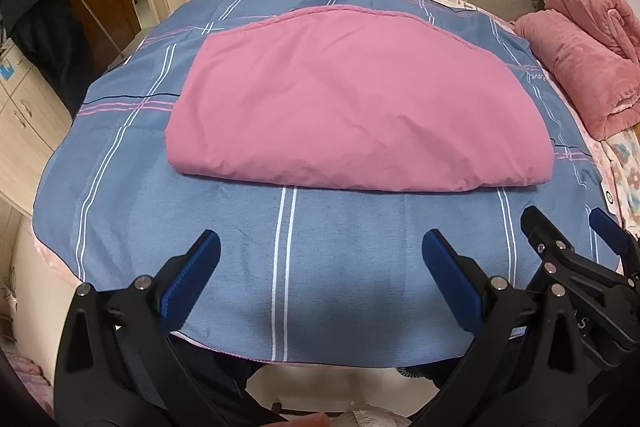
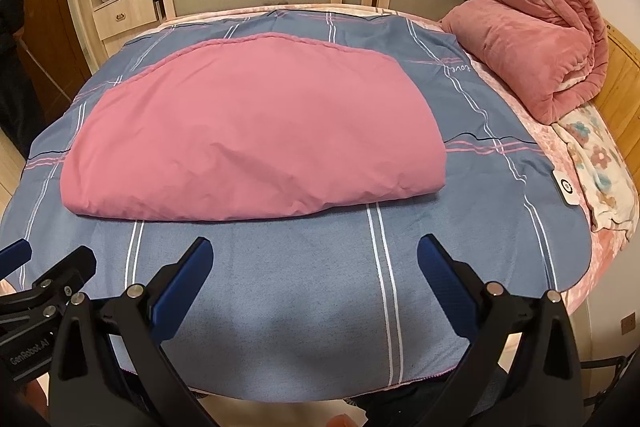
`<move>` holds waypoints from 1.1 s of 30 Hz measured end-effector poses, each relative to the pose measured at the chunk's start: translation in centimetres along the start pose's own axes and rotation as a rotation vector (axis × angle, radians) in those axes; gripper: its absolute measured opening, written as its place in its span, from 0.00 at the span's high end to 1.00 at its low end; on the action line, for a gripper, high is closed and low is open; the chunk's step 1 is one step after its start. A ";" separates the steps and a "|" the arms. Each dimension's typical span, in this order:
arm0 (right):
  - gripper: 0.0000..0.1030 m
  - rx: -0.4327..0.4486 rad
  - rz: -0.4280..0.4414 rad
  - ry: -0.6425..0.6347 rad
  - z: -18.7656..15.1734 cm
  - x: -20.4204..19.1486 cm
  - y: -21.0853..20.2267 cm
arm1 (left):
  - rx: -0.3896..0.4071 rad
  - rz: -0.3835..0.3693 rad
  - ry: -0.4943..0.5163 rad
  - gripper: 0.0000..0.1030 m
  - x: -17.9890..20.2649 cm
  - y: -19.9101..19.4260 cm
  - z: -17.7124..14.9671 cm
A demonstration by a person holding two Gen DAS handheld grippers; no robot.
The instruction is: Fold large clothes
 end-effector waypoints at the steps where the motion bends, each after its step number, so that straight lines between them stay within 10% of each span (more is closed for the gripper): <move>1: 0.01 0.001 0.000 0.000 0.0 0.0 0.0 | 0.000 -0.001 -0.001 0.02 0.0 0.0 0.0; 33: 0.01 -0.029 -0.001 -0.021 -0.7 -0.9 1.3 | -0.032 -0.045 -0.029 0.02 -0.2 0.7 -0.4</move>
Point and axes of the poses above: each gripper's, at about its wrist camera, not at the fingertips, and y roughly the way its jaws point, x to its right, z to its top, the point moved 7 cm from there along y, roughly the way its jaws point, and after that the axes turned 10 degrees about -y, right-handed, at the moved point
